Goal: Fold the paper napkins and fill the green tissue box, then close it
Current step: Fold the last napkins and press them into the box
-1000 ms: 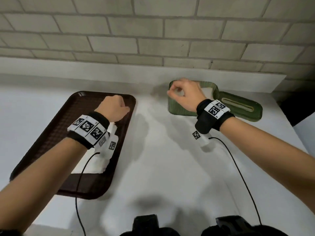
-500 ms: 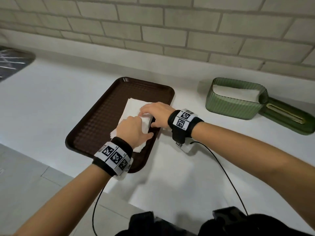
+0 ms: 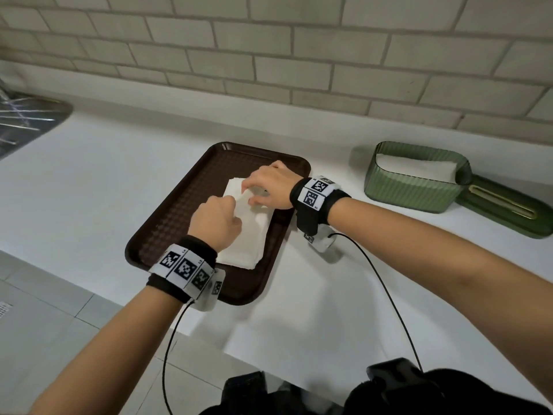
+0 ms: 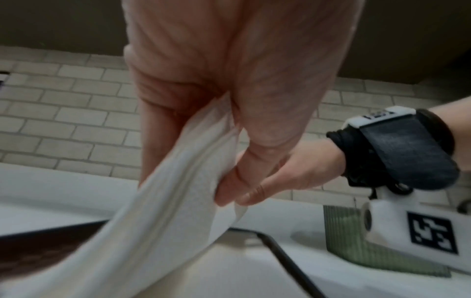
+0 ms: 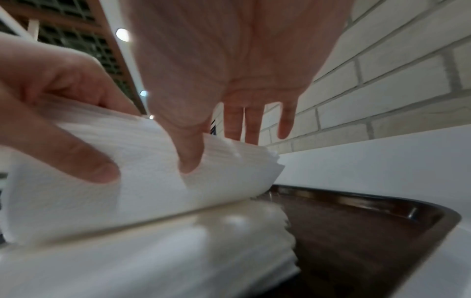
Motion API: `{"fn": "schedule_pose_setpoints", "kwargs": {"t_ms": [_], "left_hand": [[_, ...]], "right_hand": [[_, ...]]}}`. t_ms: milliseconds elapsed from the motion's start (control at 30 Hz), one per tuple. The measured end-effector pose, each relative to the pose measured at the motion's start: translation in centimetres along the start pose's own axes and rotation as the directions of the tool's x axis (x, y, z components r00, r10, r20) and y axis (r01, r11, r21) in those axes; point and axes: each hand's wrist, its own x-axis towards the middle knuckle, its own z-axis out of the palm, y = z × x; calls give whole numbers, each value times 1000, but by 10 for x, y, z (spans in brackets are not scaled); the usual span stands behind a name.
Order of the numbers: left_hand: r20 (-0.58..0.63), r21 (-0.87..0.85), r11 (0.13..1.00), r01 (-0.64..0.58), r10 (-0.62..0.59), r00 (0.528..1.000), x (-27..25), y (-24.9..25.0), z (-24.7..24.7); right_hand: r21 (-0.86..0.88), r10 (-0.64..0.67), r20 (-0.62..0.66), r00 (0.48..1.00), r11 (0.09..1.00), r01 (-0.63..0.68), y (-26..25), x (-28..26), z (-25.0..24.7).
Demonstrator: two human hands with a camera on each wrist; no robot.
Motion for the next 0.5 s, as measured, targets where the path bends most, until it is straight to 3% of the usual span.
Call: {"fn": "schedule_pose_setpoints", "kwargs": {"t_ms": [133,233,300,367,400,500], "left_hand": [[-167,-112,993,-42,22,986,-7,-4,-37],[-270,-375,923,-87,-19,963,-17,5,-66],[-281,-673,728,-127,-94,955,-23,17,-74],[-214,-903,403,-151,-115,970,-26,33,-70],[-165,-951,279,-132,-99,981,-25,43,-62],[-21,-996,90,-19,-24,999,-20,77,-28]], "right_hand": [[200,77,-228,971,979,-30,1,-16,-26],[443,259,-327,909,891,-95,7,-47,-54],[669,361,-291,886,739,-81,10,-79,-68],[837,440,-243,864,545,-42,11,-116,-73],[897,481,-218,849,442,-20,13,-135,-71],[989,607,-84,790,146,-7,14,-188,-54]]}}
